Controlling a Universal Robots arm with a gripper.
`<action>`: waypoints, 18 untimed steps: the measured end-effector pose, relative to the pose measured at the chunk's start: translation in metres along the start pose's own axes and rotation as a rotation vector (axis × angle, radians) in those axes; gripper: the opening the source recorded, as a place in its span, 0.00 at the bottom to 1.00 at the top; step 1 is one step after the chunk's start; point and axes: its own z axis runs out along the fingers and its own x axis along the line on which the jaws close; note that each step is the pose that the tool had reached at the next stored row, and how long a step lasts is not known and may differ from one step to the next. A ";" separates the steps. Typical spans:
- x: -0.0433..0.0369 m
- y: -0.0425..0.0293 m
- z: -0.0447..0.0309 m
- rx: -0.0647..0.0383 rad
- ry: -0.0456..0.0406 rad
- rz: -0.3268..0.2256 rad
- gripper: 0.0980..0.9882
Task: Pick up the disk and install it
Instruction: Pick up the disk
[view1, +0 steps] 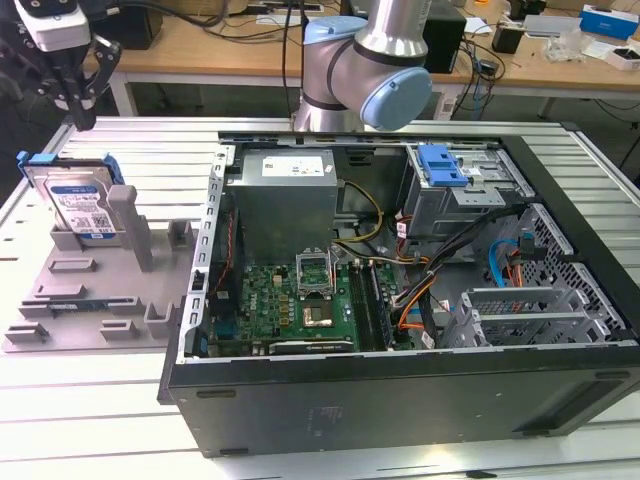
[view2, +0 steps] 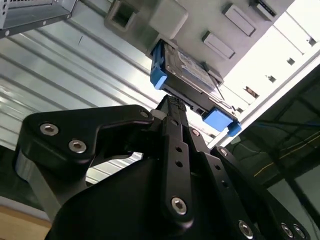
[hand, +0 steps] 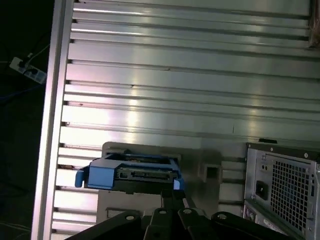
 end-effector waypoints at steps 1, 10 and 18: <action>0.0000 0.0000 0.0000 0.000 0.0013 -0.032 0.01; 0.0000 0.0000 0.0003 0.004 0.0116 -0.277 0.01; 0.0000 0.0000 0.0007 0.007 0.0201 -0.479 0.29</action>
